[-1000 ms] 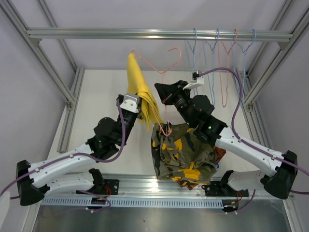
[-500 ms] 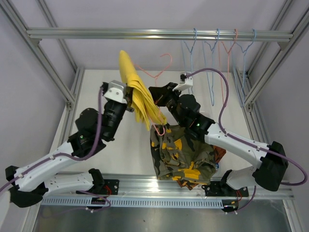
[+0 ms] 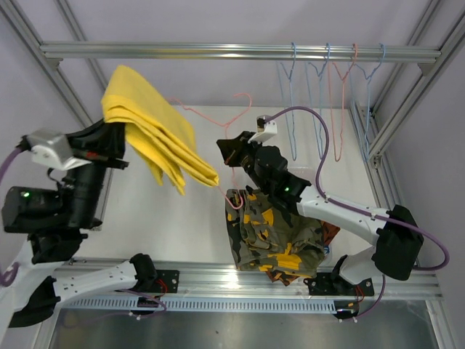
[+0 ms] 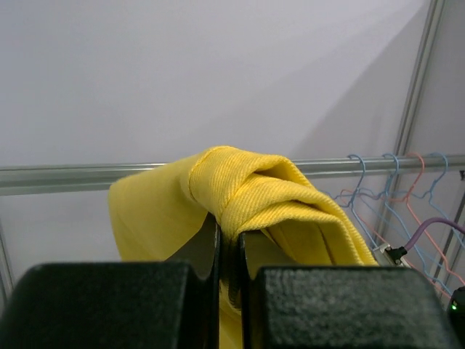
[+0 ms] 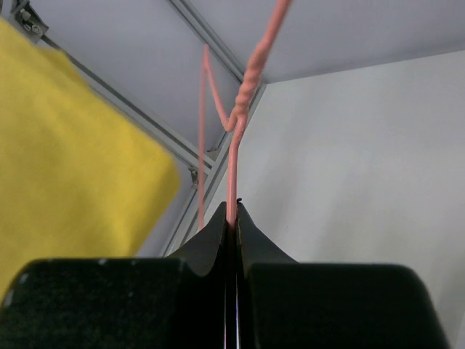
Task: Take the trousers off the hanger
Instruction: Remove the trousers from the hanger, then place the trousers in the bin.
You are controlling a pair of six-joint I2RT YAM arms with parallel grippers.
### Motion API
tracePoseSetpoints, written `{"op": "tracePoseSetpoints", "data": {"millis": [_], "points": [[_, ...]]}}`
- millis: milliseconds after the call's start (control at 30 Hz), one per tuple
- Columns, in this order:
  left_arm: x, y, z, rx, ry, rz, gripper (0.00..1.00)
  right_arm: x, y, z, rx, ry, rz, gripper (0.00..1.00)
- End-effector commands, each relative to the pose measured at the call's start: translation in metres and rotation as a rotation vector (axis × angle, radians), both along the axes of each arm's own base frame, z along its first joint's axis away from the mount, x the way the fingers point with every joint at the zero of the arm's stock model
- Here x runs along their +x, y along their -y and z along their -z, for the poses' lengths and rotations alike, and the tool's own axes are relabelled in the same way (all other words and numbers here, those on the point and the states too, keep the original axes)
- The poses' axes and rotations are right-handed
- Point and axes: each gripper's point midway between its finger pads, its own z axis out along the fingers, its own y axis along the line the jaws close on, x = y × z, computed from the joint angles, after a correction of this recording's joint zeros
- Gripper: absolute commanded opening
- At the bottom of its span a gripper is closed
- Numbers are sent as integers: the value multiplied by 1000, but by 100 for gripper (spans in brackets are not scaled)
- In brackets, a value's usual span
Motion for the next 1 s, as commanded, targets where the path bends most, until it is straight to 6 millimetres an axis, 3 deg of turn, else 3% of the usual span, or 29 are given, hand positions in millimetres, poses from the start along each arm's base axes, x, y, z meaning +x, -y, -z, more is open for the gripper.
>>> {"op": "tracePoseSetpoints", "data": {"millis": [0,200,267,500,533,600,633,733,767,867,967], "points": [[-28,-32,-27,-106,105,45,1,-4,7,-23,-4,76,26,0],[-43,-52,-10,-157,71,91,0,-21,14,-27,-90,109,-2,0],[-45,-50,-3,-154,50,123,1,-27,16,-27,-123,118,-9,0],[-57,-40,16,-113,4,234,1,-54,44,-60,-201,221,1,0],[-57,-35,21,-102,-6,247,1,-63,54,-80,-198,264,10,0],[-60,-30,26,-98,-17,280,0,-73,67,-96,-220,294,17,0],[-59,-25,30,-92,-25,296,1,-82,81,-121,-190,325,27,0],[-62,-10,34,-56,-32,349,0,-96,104,-142,-222,366,45,0],[-62,-6,35,-52,-34,365,1,-104,121,-159,-210,394,59,0],[-65,10,37,-29,-41,424,1,-112,152,-170,-231,413,99,0],[-63,33,46,7,-65,481,1,-117,170,-175,-237,418,117,0]]}}
